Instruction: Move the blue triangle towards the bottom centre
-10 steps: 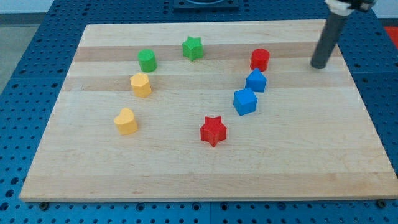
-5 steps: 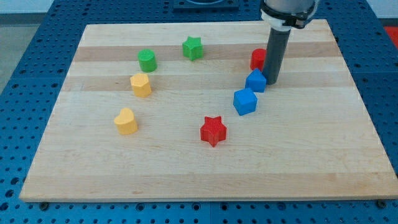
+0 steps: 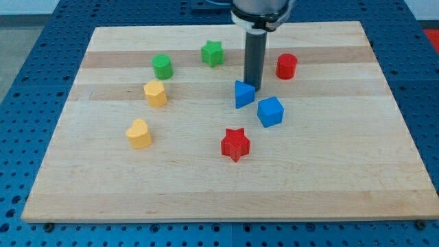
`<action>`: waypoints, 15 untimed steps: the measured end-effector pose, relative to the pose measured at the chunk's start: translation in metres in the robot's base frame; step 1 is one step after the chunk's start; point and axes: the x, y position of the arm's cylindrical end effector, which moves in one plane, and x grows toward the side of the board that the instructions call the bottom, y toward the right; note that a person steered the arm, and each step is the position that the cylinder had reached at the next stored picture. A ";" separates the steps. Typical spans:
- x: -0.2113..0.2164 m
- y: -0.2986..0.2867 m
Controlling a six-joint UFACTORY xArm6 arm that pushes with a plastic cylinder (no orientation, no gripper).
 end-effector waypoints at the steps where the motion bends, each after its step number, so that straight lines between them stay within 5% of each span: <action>1: 0.001 -0.016; 10: 0.134 -0.087; 15: 0.174 -0.090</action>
